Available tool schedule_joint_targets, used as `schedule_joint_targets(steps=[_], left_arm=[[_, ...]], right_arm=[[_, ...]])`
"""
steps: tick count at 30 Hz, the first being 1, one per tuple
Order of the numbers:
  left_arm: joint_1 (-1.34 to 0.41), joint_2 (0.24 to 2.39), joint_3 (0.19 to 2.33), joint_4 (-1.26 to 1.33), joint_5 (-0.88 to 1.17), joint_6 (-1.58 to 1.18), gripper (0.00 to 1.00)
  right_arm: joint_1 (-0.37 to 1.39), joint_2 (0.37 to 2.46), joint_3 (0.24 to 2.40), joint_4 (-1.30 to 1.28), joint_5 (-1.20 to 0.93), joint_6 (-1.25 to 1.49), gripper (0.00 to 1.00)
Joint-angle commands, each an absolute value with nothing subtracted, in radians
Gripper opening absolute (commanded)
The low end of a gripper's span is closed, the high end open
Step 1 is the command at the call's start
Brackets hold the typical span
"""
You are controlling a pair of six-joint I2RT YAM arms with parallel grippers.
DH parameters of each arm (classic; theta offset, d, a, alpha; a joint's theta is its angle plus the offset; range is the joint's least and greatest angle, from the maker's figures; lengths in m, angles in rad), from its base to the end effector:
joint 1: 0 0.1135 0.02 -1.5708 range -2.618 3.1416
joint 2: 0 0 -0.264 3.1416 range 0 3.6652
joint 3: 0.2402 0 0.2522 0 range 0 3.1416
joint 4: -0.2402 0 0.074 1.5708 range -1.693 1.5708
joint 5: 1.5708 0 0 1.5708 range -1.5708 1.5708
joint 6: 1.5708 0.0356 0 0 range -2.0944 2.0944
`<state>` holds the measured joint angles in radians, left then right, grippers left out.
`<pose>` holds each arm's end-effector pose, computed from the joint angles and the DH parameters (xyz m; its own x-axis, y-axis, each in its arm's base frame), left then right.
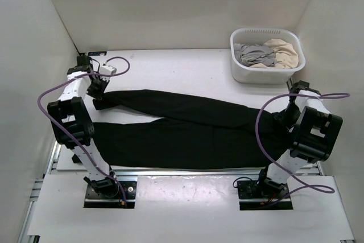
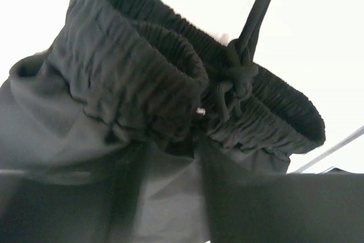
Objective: Fold and stack the trousers
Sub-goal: Fold the trousers
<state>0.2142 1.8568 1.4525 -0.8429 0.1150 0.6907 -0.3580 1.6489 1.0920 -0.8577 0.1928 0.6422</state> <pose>0.3703 0.0764 0.2219 -0.8259 0.4680 -0.3144 0.4549 0.8826 0.1187 0.2760 -0.1105 0.1905 -0.5182 0.8215 -0.2379 0.8519 0.5204 -0.0584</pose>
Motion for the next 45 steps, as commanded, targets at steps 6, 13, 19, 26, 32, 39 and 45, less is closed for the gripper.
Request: schedule_joint_targets(steps=[6,13,19,26,32,39,45], left_arm=[[0.229,1.848,1.519,-0.867,0.126,0.701,0.14],[0.273,1.809,1.661,-0.867,-0.014,0.755,0.14],[0.282,1.689,1.608,-0.971,-0.09,0.833,0.14],[0.314,1.438,1.324,-0.971,-0.17,0.856,0.14],[0.435,1.29,1.254,-0.989,-0.17,0.954,0.14],[0.474,1.235,1.109,-1.0,-0.11,0.934,0.14],[0.506,1.203,1.011,-1.077,-0.153,0.995,0.14]], right_arm=[[-0.36,1.651,1.155,-0.837,0.284,0.676,0.08],[-0.374,1.522,1.238,-0.959,0.344,0.676,0.0],[-0.482,1.332,1.1,-0.977,0.238,0.657,0.0],[-0.545,1.128,0.948,-1.028,0.173,0.654,0.0],[-0.545,1.008,0.85,-1.065,0.12,0.686,0.0],[-0.545,0.973,0.749,-1.04,0.095,0.686,0.0],[-0.545,0.933,0.758,-1.098,0.158,0.676,0.0]])
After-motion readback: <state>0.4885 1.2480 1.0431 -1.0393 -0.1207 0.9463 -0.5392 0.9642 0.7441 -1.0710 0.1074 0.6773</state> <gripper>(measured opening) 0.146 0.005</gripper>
